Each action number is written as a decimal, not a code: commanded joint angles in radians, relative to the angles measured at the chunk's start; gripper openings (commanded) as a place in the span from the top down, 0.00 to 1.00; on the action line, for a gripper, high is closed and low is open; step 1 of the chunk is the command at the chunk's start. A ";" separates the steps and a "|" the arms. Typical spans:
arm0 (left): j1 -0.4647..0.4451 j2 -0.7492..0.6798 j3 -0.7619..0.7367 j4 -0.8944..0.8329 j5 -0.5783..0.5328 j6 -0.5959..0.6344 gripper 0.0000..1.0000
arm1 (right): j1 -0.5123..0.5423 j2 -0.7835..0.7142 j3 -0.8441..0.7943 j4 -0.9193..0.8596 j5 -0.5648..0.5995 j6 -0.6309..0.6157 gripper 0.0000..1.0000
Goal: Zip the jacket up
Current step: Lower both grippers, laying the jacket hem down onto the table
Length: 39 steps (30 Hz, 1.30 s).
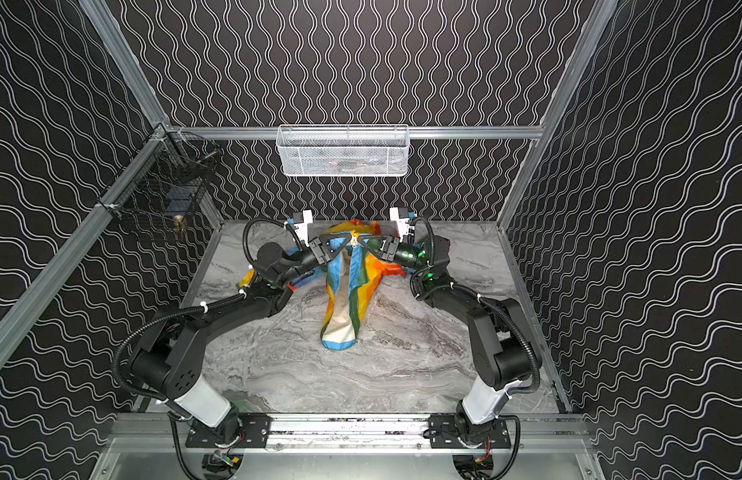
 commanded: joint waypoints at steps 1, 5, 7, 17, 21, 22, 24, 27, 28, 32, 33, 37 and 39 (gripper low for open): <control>0.000 0.010 0.004 -0.011 0.051 -0.003 1.00 | -0.013 -0.037 0.006 -0.031 0.138 -0.079 1.00; 0.000 0.019 0.019 -0.065 0.072 -0.003 1.00 | -0.012 -0.054 -0.005 -0.113 0.157 -0.139 1.00; -0.001 0.016 0.013 -0.085 0.073 0.003 1.00 | -0.013 -0.056 -0.005 -0.144 0.162 -0.156 1.00; -0.010 0.020 0.021 -0.145 0.084 0.017 1.00 | -0.011 -0.110 -0.042 -0.333 0.247 -0.272 1.00; -0.016 0.020 0.016 -0.185 0.088 0.032 1.00 | -0.011 -0.109 -0.038 -0.353 0.261 -0.278 1.00; -0.016 0.018 0.012 -0.194 0.085 0.036 1.00 | -0.011 -0.111 -0.035 -0.353 0.259 -0.278 1.00; -0.015 0.017 0.006 -0.209 0.079 0.041 1.00 | -0.010 -0.112 -0.030 -0.357 0.254 -0.279 1.00; -0.018 0.025 0.010 -0.215 0.084 0.040 1.00 | -0.008 -0.112 -0.025 -0.390 0.268 -0.292 1.00; -0.019 0.027 0.009 -0.220 0.089 0.042 1.00 | -0.008 -0.112 -0.024 -0.405 0.272 -0.297 1.00; -0.018 0.014 -0.005 -0.262 0.089 0.064 1.00 | -0.008 -0.105 -0.019 -0.488 0.306 -0.331 1.00; -0.020 0.009 -0.010 -0.272 0.089 0.069 1.00 | -0.008 -0.101 -0.019 -0.502 0.314 -0.334 1.00; -0.022 0.007 -0.025 -0.312 0.093 0.081 1.00 | -0.008 -0.088 -0.026 -0.524 0.333 -0.331 1.00; -0.023 0.011 -0.038 -0.319 0.091 0.084 1.00 | -0.008 -0.085 -0.032 -0.538 0.338 -0.332 1.00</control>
